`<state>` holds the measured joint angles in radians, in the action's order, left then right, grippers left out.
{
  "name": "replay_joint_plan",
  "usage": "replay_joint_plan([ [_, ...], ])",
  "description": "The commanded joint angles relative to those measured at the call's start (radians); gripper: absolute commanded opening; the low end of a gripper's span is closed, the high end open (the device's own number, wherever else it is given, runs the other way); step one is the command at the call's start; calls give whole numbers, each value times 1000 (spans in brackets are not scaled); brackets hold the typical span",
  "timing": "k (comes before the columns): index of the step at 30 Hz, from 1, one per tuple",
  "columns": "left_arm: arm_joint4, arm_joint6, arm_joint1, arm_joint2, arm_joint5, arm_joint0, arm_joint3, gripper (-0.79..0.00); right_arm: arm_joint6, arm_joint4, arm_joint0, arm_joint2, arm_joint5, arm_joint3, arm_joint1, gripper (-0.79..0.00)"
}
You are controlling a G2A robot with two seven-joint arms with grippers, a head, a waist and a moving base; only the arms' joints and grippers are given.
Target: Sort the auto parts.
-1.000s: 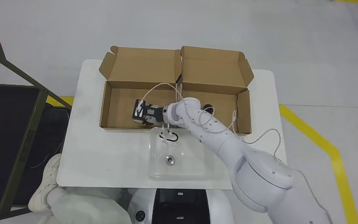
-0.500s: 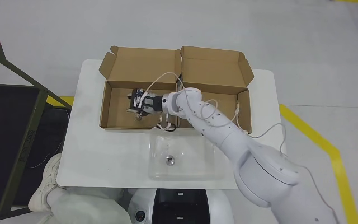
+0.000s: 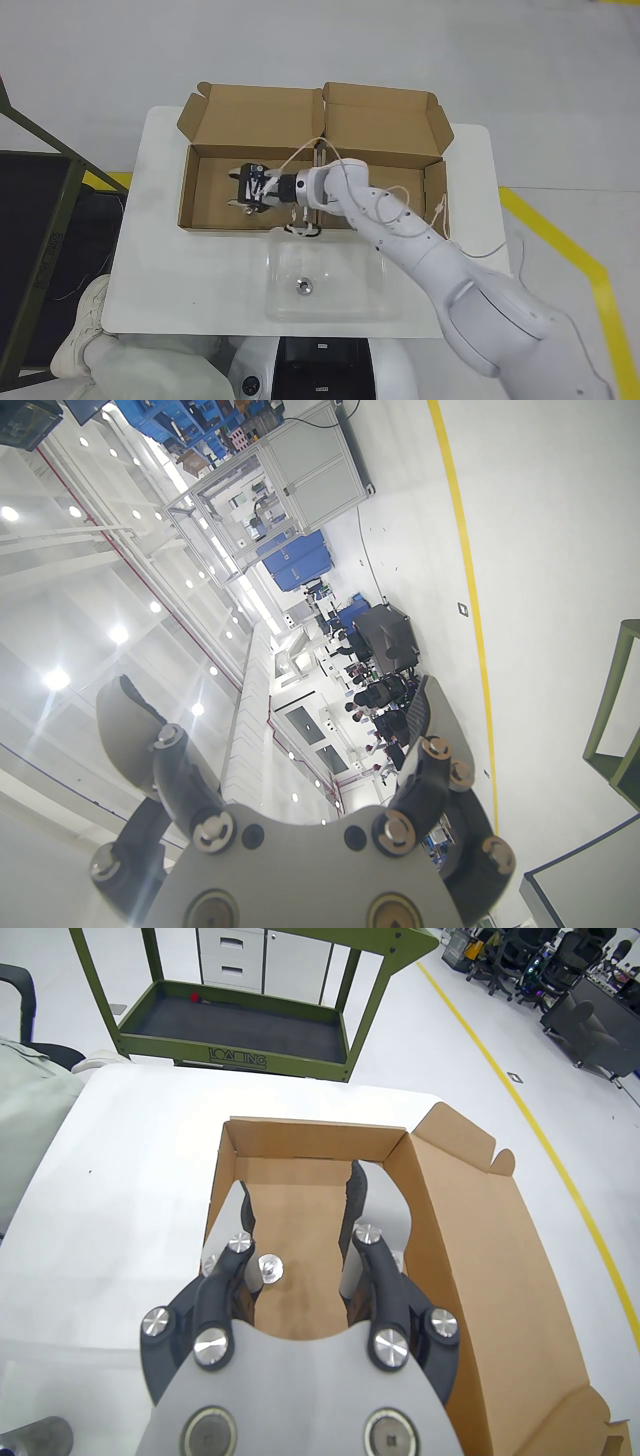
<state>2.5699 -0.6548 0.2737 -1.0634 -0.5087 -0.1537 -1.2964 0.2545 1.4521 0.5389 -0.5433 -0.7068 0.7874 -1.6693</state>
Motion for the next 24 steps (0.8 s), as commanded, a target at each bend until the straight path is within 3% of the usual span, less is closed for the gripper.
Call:
replay_joint_plan([
  [1, 0, 0, 0, 0, 0, 0, 0, 0, -39, 13, 33, -33, -5, 74, 28, -394],
  [13, 0, 0, 0, 0, 0, 0, 0, 0, -353, 74, 340, -279, -117, 587, 183, -376],
  [24, 0, 0, 0, 0, 0, 0, 0, 0, -452, 90, 547, -402, -240, 814, 254, -354],
])
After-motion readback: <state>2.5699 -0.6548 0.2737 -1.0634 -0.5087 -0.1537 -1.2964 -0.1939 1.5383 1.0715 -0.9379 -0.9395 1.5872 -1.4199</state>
